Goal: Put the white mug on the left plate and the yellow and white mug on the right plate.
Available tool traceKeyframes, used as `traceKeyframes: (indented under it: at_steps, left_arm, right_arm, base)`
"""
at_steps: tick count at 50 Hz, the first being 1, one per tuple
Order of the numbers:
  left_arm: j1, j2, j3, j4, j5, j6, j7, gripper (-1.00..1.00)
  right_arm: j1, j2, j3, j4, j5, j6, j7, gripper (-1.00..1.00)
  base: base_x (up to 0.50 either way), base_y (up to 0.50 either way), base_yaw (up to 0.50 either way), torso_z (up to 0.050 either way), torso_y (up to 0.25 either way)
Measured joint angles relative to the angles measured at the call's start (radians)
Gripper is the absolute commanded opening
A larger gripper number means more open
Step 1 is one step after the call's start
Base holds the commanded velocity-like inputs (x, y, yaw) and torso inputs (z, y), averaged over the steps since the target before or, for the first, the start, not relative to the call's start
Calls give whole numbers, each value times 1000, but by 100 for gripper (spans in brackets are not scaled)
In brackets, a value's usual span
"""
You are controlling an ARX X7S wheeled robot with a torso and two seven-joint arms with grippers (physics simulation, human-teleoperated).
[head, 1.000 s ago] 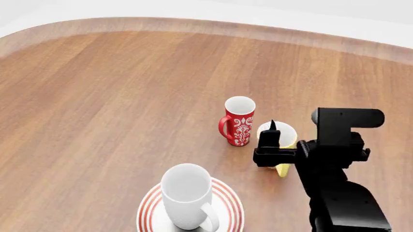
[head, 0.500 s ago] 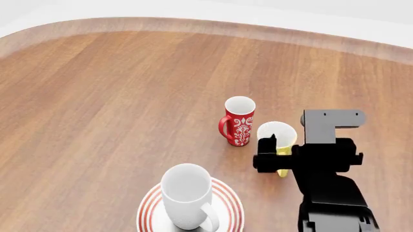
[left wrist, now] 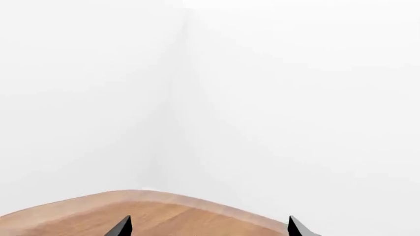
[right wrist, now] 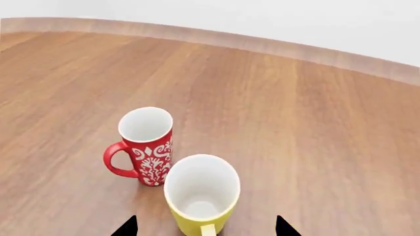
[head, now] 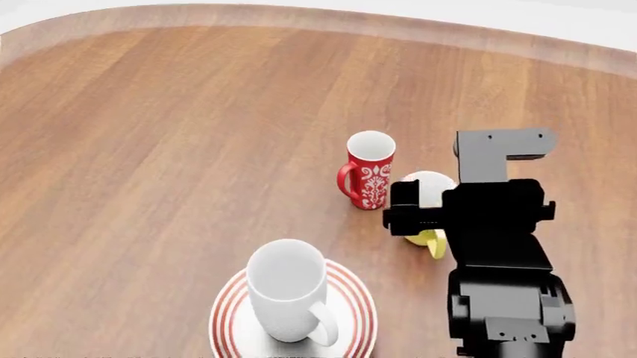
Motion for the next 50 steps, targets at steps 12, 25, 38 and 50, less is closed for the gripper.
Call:
traceKeyframes:
  at_steps: [12, 25, 38, 50]
  left_arm:
    - [11, 1, 6, 8, 20, 16, 1, 100]
    - [19, -3, 12, 18, 30, 31, 3, 100]
    - [17, -8, 22, 23, 51, 33, 2, 100]
    - [11, -9, 20, 18, 52, 29, -9, 100]
  right_arm:
    - [43, -10, 63, 6, -51, 58, 13, 100]
    - [50, -17, 110, 10, -71, 88, 4, 100]
    - [63, -19, 138, 10, -75, 82, 5, 100]
    - [100, -18, 175, 10, -74, 14, -8, 100]
  base:
    - [0, 0, 0, 0, -42]
    - [0, 0, 0, 1, -95]
    - [0, 0, 0, 5, -152]
    - [0, 0, 0, 0, 0]
